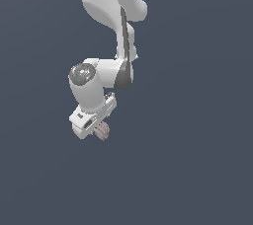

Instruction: Pick up the object and move it to a goal position.

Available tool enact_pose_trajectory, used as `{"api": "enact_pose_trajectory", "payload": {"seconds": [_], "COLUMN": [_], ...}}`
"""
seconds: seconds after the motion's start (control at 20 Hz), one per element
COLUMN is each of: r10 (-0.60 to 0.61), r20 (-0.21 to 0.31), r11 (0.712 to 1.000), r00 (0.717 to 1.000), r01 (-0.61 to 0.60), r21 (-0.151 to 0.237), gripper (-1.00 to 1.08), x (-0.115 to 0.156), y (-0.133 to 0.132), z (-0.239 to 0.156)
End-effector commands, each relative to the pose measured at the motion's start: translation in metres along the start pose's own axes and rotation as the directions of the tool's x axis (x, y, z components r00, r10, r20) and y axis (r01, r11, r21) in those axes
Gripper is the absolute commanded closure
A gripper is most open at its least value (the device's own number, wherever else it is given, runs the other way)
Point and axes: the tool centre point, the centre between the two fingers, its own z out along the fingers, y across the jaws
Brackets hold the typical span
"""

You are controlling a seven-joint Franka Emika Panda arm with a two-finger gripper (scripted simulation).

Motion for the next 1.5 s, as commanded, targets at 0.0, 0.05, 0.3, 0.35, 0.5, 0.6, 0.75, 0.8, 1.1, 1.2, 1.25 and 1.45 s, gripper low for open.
{"api": "enact_pose_trajectory", "payload": {"seconds": [0.0,0.05,0.3,0.35,0.5,0.6,0.75,0.8,1.1,1.2,1.25,1.45], "r10": [0.0,0.0,-0.002,-0.003,-0.004,-0.004,-0.004,-0.004,-0.004,-0.004,-0.004,-0.004], "r20": [0.0,0.0,0.0,0.0,0.0,0.0,0.0,0.0,0.0,0.0,0.0,0.0], "r11": [1.0,1.0,1.0,1.0,1.0,1.0,1.0,1.0,1.0,1.0,1.0,1.0], "r00": [1.0,1.0,1.0,1.0,1.0,1.0,1.0,1.0,1.0,1.0,1.0,1.0], "r01": [0.0,0.0,0.002,0.003,0.004,0.004,0.004,0.004,0.004,0.004,0.004,0.004], "r21": [0.0,0.0,0.0,0.0,0.0,0.0,0.0,0.0,0.0,0.0,0.0,0.0], "gripper": [-0.92,-0.92,-0.92,-0.92,-0.92,-0.92,-0.92,-0.92,1.08,1.08,1.08,1.08], "x": [0.0,0.0,0.0,0.0,0.0,-0.001,0.0,0.0,0.0,0.0,0.0,0.001], "y": [0.0,0.0,-0.001,-0.001,-0.001,-0.001,0.0,0.0,0.0,0.0,0.0,-0.001], "z": [0.001,0.003,0.025,0.031,0.044,0.049,0.05,0.05,0.05,0.05,0.05,0.049]}}
